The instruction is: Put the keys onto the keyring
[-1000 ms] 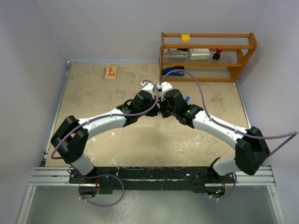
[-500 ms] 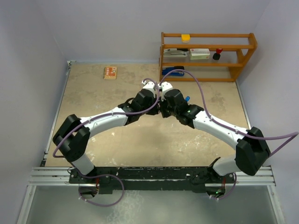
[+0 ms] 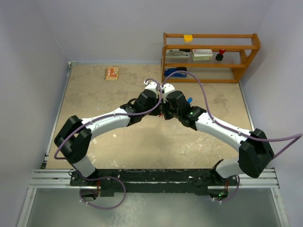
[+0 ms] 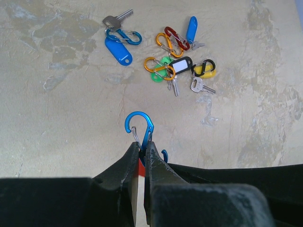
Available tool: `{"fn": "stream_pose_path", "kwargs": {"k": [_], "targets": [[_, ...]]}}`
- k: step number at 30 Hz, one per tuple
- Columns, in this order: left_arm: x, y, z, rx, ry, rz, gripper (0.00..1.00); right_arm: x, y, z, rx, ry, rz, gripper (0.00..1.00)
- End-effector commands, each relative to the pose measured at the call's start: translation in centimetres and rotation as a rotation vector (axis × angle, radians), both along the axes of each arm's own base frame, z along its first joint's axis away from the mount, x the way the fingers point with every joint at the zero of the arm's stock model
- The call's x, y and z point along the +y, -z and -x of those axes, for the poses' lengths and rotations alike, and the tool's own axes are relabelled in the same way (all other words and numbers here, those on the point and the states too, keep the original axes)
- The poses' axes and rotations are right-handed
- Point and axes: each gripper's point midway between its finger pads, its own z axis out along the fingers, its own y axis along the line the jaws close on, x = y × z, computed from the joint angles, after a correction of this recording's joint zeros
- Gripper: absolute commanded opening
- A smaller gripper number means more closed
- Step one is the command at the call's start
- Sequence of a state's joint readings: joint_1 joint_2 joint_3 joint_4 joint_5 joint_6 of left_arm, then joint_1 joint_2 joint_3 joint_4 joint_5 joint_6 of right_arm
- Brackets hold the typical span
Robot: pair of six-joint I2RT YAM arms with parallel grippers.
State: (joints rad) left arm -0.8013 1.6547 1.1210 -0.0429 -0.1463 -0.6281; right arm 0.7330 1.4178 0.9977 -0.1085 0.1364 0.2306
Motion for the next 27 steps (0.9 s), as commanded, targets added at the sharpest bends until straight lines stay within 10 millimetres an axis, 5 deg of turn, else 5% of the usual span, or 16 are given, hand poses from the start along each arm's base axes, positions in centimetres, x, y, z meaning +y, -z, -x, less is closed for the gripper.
{"fn": "stream_pose_path", "kwargs": {"k": [1, 12, 19, 27], "targets": [[-0.8, -2.8, -1.1, -0.057, -0.023, 0.059, 0.00, 0.0, -1.6, 0.1, -0.045, -0.010, -0.024, 0.00], [-0.7, -2.7, -1.1, -0.056, -0.036, 0.059, 0.00, 0.0, -1.6, 0.0, -0.046, -0.009, -0.024, 0.00], [0.2, -4.0, -1.6, -0.086, -0.095, 0.095, 0.46, -0.2, -1.5, 0.0, -0.045, -0.002, -0.020, 0.00], [1.6, -5.3, -1.8, -0.114, -0.155, 0.112, 0.56, -0.3, -1.4, 0.0, -0.043, 0.004, -0.021, 0.00]]}}
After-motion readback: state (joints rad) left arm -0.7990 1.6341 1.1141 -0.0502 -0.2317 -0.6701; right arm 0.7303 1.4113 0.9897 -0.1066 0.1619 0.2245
